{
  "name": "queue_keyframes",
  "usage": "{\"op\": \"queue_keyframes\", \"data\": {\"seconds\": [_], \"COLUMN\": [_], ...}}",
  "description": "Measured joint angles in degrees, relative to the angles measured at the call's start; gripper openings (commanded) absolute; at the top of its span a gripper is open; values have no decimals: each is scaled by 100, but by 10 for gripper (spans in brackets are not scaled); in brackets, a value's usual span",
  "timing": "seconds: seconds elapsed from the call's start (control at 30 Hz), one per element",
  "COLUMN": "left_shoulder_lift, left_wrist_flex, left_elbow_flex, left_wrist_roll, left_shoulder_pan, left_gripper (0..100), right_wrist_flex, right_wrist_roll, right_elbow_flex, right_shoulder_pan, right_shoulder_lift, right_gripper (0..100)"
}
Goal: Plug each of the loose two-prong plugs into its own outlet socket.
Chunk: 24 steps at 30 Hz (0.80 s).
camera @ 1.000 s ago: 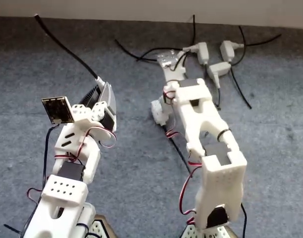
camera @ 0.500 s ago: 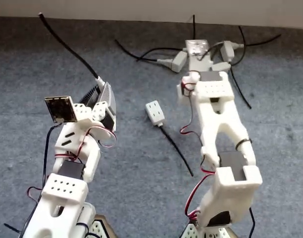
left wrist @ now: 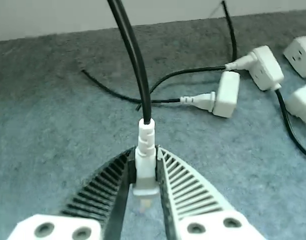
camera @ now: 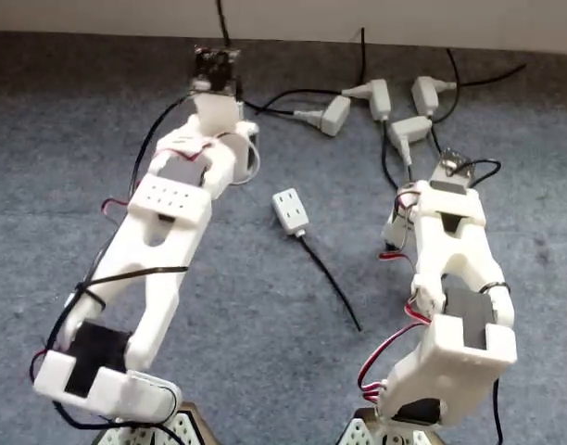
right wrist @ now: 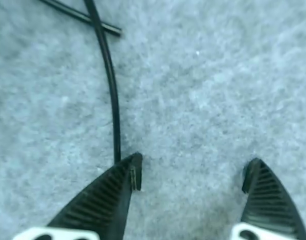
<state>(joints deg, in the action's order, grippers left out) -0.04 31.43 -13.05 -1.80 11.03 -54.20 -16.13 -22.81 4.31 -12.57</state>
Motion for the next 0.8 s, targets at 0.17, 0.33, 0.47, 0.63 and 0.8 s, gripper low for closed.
{"op": "queue_keyframes", "data": {"seconds": [0.17, 0.33, 0.47, 0.63, 0.8], "left_shoulder_lift": [1055, 1829, 2374, 2611, 2611], "left_wrist_flex": [730, 1495, 1521, 1547, 1556], "left_elbow_flex": [1591, 2585, 2743, 2743, 2620], "left_wrist_roll": [1767, 2611, 2708, 2716, 2075], "left_shoulder_pan": [501, 563, 536, 571, 615], "left_gripper": [6, 6, 6, 6, 5], "right_wrist_flex": [158, 167, 202, 369, 378], "right_wrist_roll": [0, -26, -659, -1169, -1213], "right_elbow_flex": [-167, -185, -185, -176, -185], "right_shoulder_pan": [0, 62, 378, 686, 703], "right_shoulder_lift": [88, 97, 105, 132, 132], "right_gripper": [316, 316, 316, 316, 316]}}
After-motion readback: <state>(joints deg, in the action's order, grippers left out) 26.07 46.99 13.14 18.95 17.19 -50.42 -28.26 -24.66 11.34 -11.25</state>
